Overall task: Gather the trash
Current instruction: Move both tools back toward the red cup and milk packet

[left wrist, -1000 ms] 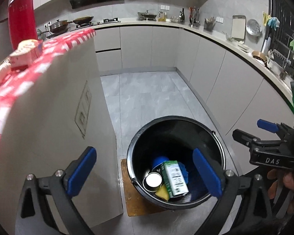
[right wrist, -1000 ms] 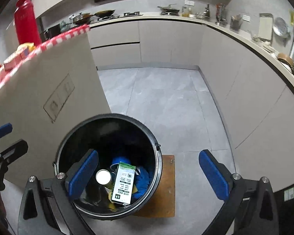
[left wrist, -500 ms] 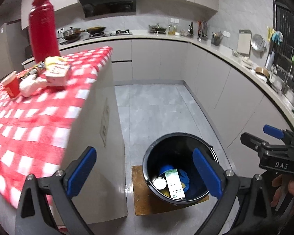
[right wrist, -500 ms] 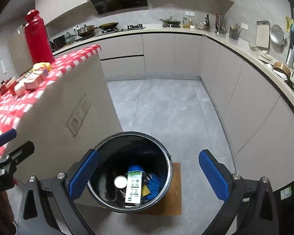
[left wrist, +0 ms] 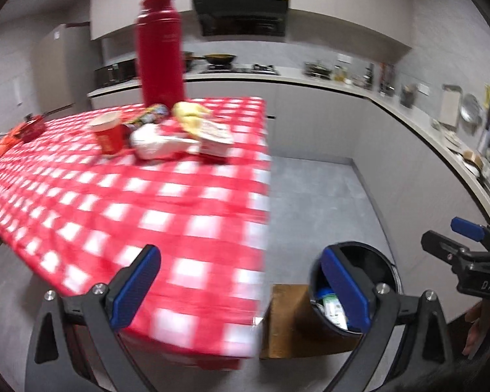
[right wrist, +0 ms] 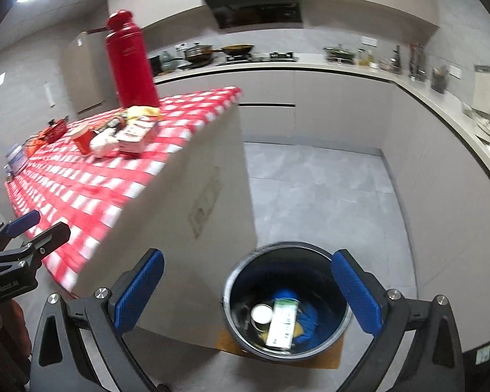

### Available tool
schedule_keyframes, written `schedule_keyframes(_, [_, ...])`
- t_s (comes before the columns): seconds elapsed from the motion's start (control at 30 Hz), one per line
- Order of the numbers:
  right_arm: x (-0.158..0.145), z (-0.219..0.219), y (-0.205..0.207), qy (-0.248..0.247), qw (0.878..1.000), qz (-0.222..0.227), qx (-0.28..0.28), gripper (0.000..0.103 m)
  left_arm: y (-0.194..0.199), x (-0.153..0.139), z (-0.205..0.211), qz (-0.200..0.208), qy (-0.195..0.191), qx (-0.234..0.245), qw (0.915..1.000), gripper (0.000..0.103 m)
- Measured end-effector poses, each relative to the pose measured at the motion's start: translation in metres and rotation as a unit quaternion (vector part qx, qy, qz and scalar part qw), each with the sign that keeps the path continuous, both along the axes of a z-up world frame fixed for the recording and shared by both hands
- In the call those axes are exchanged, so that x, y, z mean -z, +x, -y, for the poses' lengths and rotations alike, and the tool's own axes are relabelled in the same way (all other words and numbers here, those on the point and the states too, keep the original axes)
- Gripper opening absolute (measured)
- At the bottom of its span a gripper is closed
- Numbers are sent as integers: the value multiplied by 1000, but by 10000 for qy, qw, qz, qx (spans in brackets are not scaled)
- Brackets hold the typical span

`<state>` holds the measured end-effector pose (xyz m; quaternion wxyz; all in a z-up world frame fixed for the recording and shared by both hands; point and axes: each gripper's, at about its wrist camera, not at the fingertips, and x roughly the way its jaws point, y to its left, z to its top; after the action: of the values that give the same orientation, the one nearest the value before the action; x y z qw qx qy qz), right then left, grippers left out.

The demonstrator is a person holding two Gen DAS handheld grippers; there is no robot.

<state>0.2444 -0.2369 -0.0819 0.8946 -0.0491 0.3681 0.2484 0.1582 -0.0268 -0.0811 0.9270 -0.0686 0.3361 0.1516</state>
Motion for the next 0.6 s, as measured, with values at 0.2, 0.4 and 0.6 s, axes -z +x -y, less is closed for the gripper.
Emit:
schedule_keyframes(0.2, [-11,-59,-1,-12,9992,112,-372,103,-15,-6,-48,69,34,-437,9990,100])
schedule_keyframes(0.4, [-18,-114,3,-29,9984,118,-553,103,-25,-1,-92,27,-3,-689,9976,99])
schedule_keyframes(0.6, [-26,-163,14,-29,9985,154,-521,103,-20,5,-134,74,-80,-734,9972,99])
